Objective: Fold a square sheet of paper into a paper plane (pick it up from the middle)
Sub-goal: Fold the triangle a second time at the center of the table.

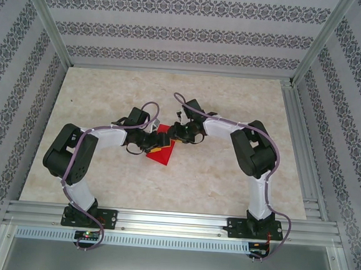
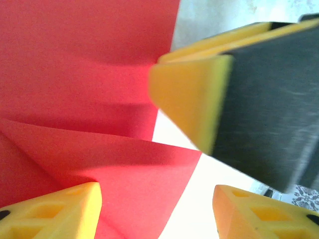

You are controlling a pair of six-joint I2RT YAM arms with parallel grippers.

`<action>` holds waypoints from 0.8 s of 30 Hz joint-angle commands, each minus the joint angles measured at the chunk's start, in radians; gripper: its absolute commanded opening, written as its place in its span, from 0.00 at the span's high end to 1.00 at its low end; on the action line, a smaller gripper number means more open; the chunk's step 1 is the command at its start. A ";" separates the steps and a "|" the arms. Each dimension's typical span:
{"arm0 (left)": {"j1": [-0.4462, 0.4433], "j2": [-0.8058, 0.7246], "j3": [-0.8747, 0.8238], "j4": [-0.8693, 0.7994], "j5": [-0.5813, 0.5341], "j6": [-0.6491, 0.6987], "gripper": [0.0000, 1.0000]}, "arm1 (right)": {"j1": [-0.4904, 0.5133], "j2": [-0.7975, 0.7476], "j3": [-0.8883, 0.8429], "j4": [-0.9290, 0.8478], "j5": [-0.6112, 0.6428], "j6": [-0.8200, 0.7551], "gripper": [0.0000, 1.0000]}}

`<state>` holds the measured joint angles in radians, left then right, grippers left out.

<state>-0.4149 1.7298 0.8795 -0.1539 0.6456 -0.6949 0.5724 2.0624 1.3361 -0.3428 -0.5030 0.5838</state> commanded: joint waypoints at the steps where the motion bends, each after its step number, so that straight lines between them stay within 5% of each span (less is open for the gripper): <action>1: -0.010 0.005 0.012 -0.013 -0.042 0.016 0.46 | -0.018 -0.081 -0.045 0.043 -0.048 0.005 0.62; 24: -0.010 -0.006 0.009 -0.050 -0.070 0.028 0.59 | 0.024 -0.121 -0.153 0.093 -0.150 -0.035 0.68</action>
<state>-0.4149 1.7298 0.8795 -0.1890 0.5907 -0.6861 0.5892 1.9202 1.1641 -0.2764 -0.6296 0.5728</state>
